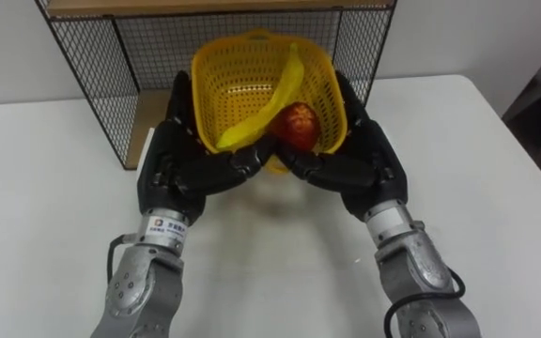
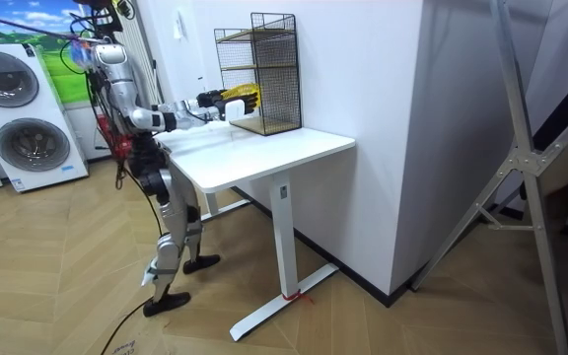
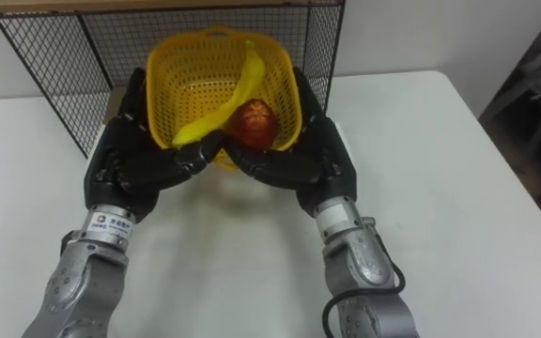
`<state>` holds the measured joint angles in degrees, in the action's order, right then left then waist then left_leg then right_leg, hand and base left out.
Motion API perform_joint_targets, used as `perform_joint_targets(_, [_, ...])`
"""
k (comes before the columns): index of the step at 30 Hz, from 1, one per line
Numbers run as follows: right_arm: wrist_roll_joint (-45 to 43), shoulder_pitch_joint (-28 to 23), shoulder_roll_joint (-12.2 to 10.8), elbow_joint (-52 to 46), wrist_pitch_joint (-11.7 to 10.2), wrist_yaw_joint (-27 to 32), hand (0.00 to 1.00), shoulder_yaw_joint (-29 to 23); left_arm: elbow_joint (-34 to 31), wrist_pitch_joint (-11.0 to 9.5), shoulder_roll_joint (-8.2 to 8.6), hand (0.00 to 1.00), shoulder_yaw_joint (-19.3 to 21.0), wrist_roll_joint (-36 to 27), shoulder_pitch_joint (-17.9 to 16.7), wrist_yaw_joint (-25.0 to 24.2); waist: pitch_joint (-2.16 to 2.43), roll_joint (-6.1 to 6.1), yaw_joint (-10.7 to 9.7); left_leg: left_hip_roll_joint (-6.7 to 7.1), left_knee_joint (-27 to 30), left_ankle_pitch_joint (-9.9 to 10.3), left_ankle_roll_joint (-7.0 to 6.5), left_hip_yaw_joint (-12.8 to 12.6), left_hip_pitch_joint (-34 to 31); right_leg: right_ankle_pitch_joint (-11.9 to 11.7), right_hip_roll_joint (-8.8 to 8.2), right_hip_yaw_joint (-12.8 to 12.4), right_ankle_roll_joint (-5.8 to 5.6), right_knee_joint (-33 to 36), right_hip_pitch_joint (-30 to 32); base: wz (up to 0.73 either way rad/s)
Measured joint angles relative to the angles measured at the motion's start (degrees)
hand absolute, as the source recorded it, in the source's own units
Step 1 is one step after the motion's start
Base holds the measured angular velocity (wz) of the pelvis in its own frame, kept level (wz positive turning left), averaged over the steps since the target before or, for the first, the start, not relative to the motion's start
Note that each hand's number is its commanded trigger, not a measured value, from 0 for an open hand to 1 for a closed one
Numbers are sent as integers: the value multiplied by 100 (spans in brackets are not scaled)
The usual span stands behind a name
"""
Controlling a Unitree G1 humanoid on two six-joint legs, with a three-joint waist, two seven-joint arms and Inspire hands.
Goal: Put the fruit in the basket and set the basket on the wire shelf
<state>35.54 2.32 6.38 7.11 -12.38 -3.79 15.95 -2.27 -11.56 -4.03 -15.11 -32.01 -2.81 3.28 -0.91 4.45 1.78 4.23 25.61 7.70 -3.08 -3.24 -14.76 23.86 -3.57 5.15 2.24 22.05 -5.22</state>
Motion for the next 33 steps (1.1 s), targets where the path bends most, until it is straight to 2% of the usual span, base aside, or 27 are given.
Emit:
perform_joint_targets(2, [-5, 0, 0, -14, -3, 7, 0, -2, 5, 0, 2, 0, -11, -8, 0, 0, 1, 7, -7, 79, 7, 54, -70, -75, 37, 51, -99, 14, -94, 191, 12, 2])
perform_joint_targets(3, [-5, 0, -16, -35, -3, 22, 0, 0, 9, 0, 6, 0, 6, -11, 1, 0, 2, 3, 5, 125, 15, 102, -122, -123, 60, 100, -197, 90, -184, 490, 76, -3])
perform_joint_targets(4, [-4, 0, -18, -40, -8, 30, 0, 6, 9, -1, 8, 0, 10, -11, 3, 0, 3, 1, -3, 149, 11, 132, -149, -129, 68, 116, -259, 181, -215, 723, 160, -5])
perform_joint_targets(5, [-1, -2, -14, -38, -11, 64, 0, 21, 12, 0, 7, 0, 7, -17, 4, 0, -1, 3, 6, 187, 60, 197, -208, -136, 112, 95, -399, 309, -287, 1239, 341, 3])
perform_joint_targets(7, [-15, 41, -34, -38, -29, 103, 0, 18, 12, -1, -9, 0, 9, -50, 59, 0, -49, 57, 2, 260, 194, 280, -300, -112, 143, -46, -579, 369, -466, 2102, 661, 10])
perform_joint_targets(9, [-31, 60, -33, -33, -29, 115, 0, 21, 26, 0, -7, 0, 5, -45, 57, 11, -65, 44, -5, 274, 226, 310, -348, -89, 174, -216, -627, 380, -509, 2435, 801, 7])
perform_joint_targets(10, [-33, 46, -30, -14, -28, 115, 0, 27, 26, 0, -8, 0, 9, -42, 51, 18, -93, -15, 8, 269, 215, 353, -370, -35, 248, -353, -616, 432, -513, 2523, 828, 4])
perform_joint_targets(11, [-40, 42, -29, -4, -28, 115, 0, 28, 25, 0, -9, 0, 10, -38, 51, 18, -98, -58, 19, 267, 216, 366, -385, 3, 277, -433, -594, 442, -511, 2574, 840, 0])
perform_joint_targets(12, [-89, 45, -29, 31, -28, 110, 0, 18, 27, 0, -19, 0, 7, -39, 47, 22, -99, -136, -2, 259, 189, 374, -403, 62, 324, -487, -521, 409, -539, 2556, 840, -13])
perform_joint_targets(14, [-93, 107, -60, 114, -27, 108, 0, 20, 27, -4, -19, 0, 26, -40, 48, 41, -79, -235, 11, 281, 65, 316, -457, 181, 357, -230, -473, 373, -545, 2144, 892, -20])
perform_joint_targets(15, [-114, 101, -90, 131, -14, 108, 0, 19, 62, -6, -21, 0, 45, -33, 48, 39, -82, -260, 7, 281, -57, 207, -471, 181, 404, -171, -457, 382, -549, 1642, 983, -12])
perform_joint_targets(16, [-153, 96, -115, 157, 16, 108, 0, 20, 137, -3, -20, 0, 44, -30, 48, 34, -74, -246, 6, 301, -128, 146, -471, 179, 448, -223, -451, 382, -554, 1115, 1033, 0])
perform_joint_targets(17, [-158, 96, -122, 160, 37, 108, 0, 17, 173, 1, -22, 0, 35, -28, 45, 30, -73, -241, -5, 313, -127, 139, -461, 191, 457, -445, -435, 408, -501, 944, 1044, 22])
perform_joint_targets(18, [-154, 71, -106, 180, 80, 109, 0, -1, 197, 25, -18, 0, -11, -29, 17, 25, -32, -233, -48, 304, -148, 106, -410, 206, 500, -529, -429, 443, -461, 825, 1001, 14])
perform_joint_targets(19, [-154, 71, -94, 183, 105, 109, 0, -19, 196, 27, -8, 0, -26, -16, 12, 25, -3, -235, -26, 279, -184, 94, -392, 201, 512, -536, -401, 448, -466, 734, 985, -4])
perform_joint_targets(21, [-147, 81, -108, 176, 117, 108, 0, -40, 182, 25, -28, 0, -12, 50, 20, 1, 28, -245, 31, 154, -325, 44, -325, 236, 563, -760, -229, 508, -417, 292, 814, -14])
perform_joint_targets(23, [-161, 96, -109, 176, 133, 106, 0, -46, 182, 27, -32, 0, -7, 53, 20, 1, 30, -228, 25, 109, -433, -9, -309, 267, 562, -893, -125, 511, -411, 40, 754, 0])
perform_joint_targets(25, [-160, 96, -111, 176, 167, 106, 0, -49, 169, 29, -42, 0, -8, 53, 22, 2, 26, -232, 8, 86, -553, -80, -308, 281, 558, -1024, -67, 505, -440, -166, 727, 0])
perform_joint_targets(28, [-159, 96, -120, 138, 259, 108, 0, -115, 166, 48, -46, 0, -7, 35, 23, 2, 19, -244, -8, 26, -635, -122, -302, 274, 569, -1186, 8, 516, -418, -452, 630, -5])
perform_joint_targets(33, [-193, 97, -116, 73, 263, 125, 0, -162, 164, 53, -45, 0, -18, 36, 52, 1, 9, -262, -19, 6, -652, -119, -303, 266, 653, -1218, 29, 518, -380, -547, 517, -1])
